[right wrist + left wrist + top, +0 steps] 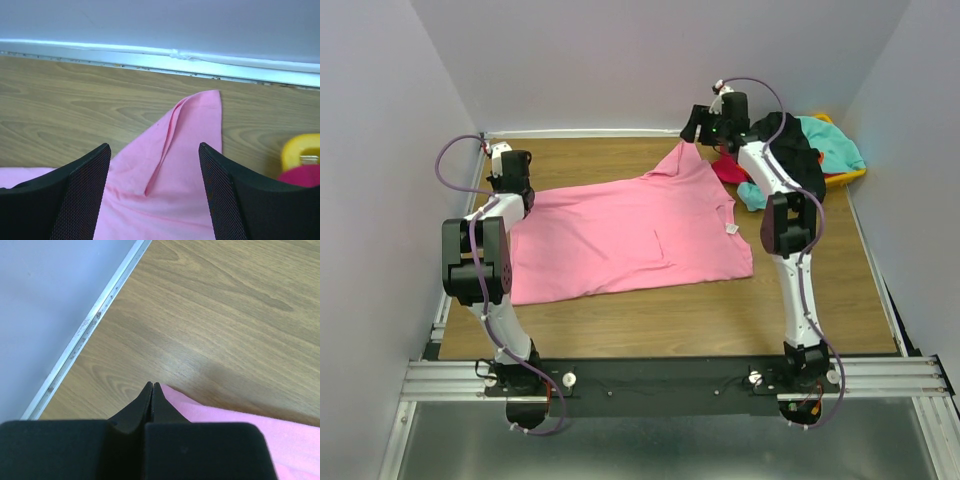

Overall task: Fold and stack the t-shirts
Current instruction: Fold the tshirt

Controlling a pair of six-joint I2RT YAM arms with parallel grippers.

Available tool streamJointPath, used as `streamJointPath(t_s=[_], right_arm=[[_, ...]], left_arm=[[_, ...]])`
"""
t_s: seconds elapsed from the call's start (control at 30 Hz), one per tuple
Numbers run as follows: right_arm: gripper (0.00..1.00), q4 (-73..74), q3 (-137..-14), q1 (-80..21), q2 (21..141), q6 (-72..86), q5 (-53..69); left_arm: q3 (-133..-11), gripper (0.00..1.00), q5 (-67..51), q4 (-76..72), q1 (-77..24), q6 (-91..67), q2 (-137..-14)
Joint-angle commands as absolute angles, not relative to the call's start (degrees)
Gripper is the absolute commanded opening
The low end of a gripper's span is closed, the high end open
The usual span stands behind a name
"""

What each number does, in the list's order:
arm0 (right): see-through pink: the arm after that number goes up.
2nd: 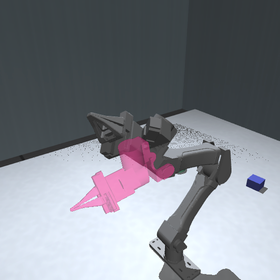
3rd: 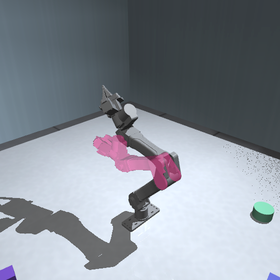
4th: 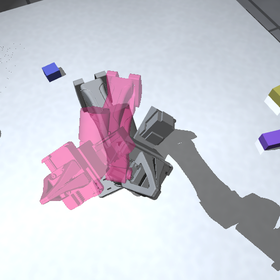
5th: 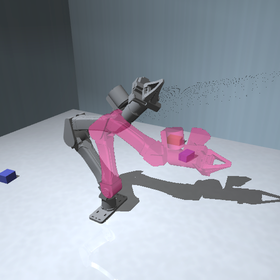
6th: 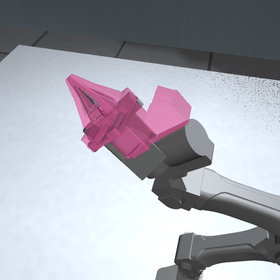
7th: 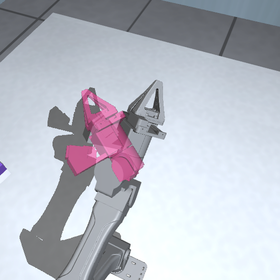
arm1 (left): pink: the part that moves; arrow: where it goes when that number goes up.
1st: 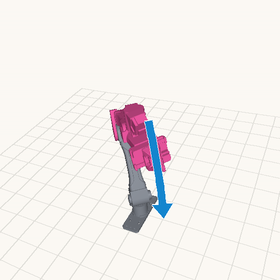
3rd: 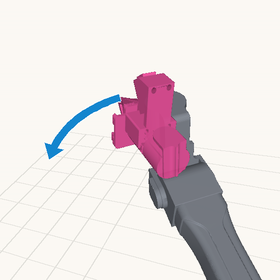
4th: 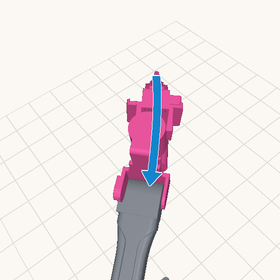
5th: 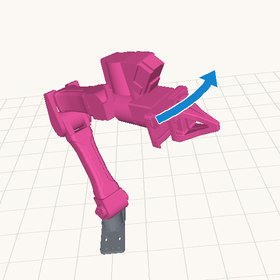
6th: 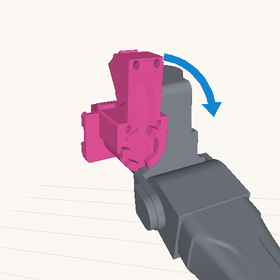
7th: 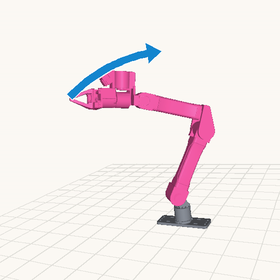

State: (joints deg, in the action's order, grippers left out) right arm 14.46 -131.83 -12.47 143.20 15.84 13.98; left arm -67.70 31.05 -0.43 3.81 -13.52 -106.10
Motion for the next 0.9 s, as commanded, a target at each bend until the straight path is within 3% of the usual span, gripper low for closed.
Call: streamJointPath(t_s=[0.0, 0.33, 0.87], right_arm=[[0.78, 15.7, -137.1, -13.2, 149.9, 18.1, 17.1], [0.77, 13.8, -143.3, -14.2, 157.2, 18.2, 16.1], [0.67, 11.4, -144.8, -16.2, 162.0, 20.1, 14.9]], left_arm=[[-68.6, 0.00, 31.6, -0.1, 4.6, -14.0, -107.1], [-68.5, 0.00, 31.3, -0.1, 4.6, -14.1, -107.0], [-68.6, 0.00, 30.8, -0.1, 4.6, -14.1, -107.1]])
